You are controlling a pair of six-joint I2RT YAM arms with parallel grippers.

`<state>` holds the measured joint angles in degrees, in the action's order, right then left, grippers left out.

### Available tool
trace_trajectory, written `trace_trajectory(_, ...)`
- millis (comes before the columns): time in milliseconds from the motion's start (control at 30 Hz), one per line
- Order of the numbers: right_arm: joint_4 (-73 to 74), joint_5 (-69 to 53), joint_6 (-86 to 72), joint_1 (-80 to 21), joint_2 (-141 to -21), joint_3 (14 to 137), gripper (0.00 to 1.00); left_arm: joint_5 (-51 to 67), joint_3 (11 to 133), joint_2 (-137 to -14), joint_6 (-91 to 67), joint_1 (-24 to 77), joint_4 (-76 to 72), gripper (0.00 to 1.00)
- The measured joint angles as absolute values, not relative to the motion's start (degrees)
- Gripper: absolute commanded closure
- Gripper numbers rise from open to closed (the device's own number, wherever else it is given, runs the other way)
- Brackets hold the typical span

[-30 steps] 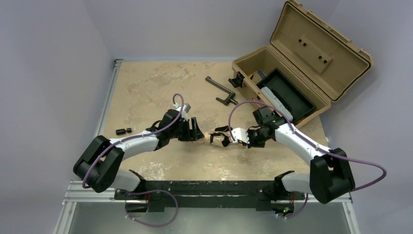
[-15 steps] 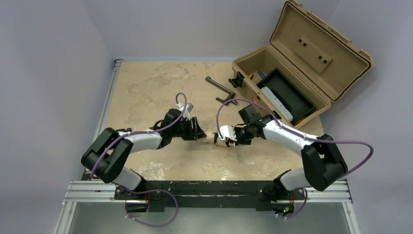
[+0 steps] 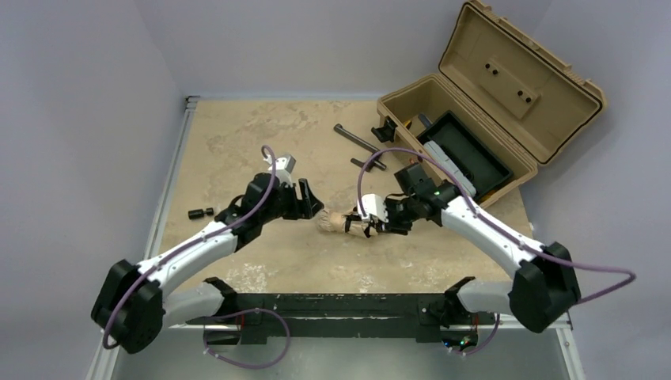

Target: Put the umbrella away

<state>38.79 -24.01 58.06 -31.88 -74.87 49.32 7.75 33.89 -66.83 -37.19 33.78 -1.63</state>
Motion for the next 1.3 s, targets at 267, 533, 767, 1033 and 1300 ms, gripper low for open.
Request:
trace_trajectory(267,38.02,-32.14,50.06,-31.88,-62.57,57.39,0.02,1.26,37.17,-46.04,-31.68,33.28,12.80,0.05)
trace_trajectory(533,34.59,-39.83,42.78,-32.77,-72.53,63.18,0.01,-0.27,47.05,-30.44,-19.57,32.93,29.15,0.05)
trace_trajectory(767,26.06,-29.67,32.75,-37.19,-81.19,62.63,0.01,-3.09,39.72,-21.45,-14.31,32.88,36.36,0.05)
trace_trajectory(1033,21.19,-17.41,29.30,-43.35,-91.59,61.87,0.02,-7.31,39.27,-21.10,-12.80,32.88,38.72,0.05)
trace_trajectory(1300,21.80,-11.44,29.10,-45.28,-98.45,61.17,0.59,-8.40,39.27,-21.08,-12.36,32.88,38.74,0.05)
